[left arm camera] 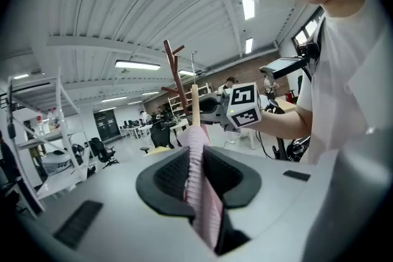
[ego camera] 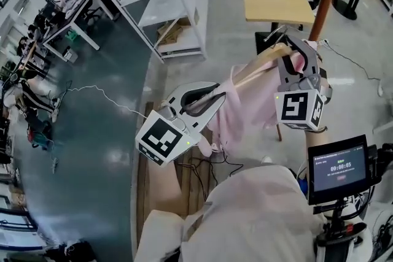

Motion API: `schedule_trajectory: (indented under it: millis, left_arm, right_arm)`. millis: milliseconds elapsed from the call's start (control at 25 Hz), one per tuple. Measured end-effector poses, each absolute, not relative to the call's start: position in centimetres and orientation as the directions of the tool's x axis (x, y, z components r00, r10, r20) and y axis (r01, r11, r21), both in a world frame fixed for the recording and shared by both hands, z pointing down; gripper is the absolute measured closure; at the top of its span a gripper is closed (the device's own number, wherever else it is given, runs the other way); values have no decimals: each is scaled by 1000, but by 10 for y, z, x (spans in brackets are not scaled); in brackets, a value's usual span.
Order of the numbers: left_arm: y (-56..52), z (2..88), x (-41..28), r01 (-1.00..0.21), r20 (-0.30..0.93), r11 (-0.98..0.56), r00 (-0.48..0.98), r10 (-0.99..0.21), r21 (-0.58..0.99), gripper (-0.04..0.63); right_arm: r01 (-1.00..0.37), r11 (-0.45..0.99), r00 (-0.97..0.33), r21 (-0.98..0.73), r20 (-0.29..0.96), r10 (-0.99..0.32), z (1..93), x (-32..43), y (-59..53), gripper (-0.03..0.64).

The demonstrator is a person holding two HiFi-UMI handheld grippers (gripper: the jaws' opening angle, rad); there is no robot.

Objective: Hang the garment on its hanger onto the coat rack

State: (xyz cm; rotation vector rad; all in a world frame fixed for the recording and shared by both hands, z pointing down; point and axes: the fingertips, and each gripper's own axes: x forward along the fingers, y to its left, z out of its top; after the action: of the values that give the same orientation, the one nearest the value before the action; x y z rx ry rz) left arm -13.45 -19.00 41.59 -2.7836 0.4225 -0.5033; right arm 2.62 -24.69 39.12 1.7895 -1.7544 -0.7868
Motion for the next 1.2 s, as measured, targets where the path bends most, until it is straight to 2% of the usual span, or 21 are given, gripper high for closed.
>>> schedule_trajectory:
  millis: [200, 360, 440, 800, 1200]
  left_arm:
    - [-194, 382, -39, -121, 288, -941, 933, -216, -315, 518]
    - [-236, 257, 93, -79, 270, -958, 950, -156, -275, 518]
    - [-250, 212, 132, -68, 250, -962, 959, -136, -265, 518]
    - [-299, 152, 188, -48, 182, -961, 978, -101, -274, 518]
    - [-320, 129, 201, -28, 183, -955, 979, -86, -295, 518]
  right_arm:
    - [-689, -117, 134, 716, -32, -990, 356, 128, -230, 514]
    - [-665, -129, 195, 736, 4, -981, 228, 261, -264, 514]
    - [-648, -139, 217, 749, 7, -976, 180, 300, -275, 514]
    - [-579, -214, 301, 787, -37, -953, 106, 355, -312, 514]
    - [-585, -218, 326, 782, -19, -945, 86, 369, -329, 514]
